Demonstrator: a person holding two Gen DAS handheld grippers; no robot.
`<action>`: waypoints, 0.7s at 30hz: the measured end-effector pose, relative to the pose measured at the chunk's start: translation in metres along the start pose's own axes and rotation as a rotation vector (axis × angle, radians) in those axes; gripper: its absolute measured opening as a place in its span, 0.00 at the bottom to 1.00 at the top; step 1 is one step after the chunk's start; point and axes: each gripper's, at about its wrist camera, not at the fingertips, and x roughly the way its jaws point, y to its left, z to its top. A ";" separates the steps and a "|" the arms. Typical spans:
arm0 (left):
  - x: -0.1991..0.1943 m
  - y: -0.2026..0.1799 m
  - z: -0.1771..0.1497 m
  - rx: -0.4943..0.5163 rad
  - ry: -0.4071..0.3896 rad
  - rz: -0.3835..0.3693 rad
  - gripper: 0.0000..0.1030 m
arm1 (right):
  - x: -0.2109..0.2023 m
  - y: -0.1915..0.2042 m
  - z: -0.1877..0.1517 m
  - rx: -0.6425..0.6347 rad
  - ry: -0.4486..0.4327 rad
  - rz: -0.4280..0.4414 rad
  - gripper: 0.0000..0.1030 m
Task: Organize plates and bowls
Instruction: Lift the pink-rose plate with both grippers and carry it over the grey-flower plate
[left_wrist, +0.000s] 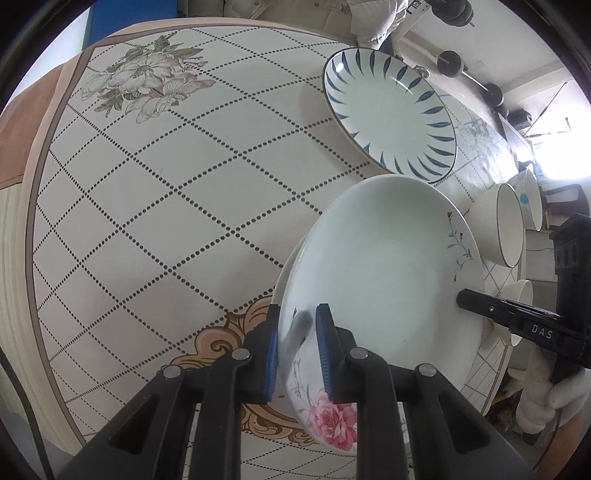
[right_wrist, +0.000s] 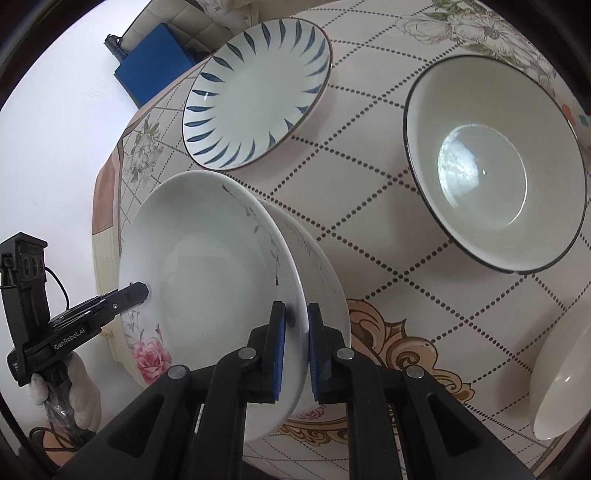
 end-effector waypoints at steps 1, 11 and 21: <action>0.002 0.001 -0.002 -0.004 0.007 0.005 0.16 | 0.003 -0.001 -0.002 -0.004 0.004 -0.004 0.13; 0.013 0.001 -0.012 -0.008 0.038 0.056 0.16 | 0.020 0.007 -0.003 -0.040 0.023 -0.045 0.14; 0.025 -0.005 -0.013 -0.005 0.063 0.068 0.16 | 0.034 0.016 -0.001 -0.030 0.039 -0.075 0.14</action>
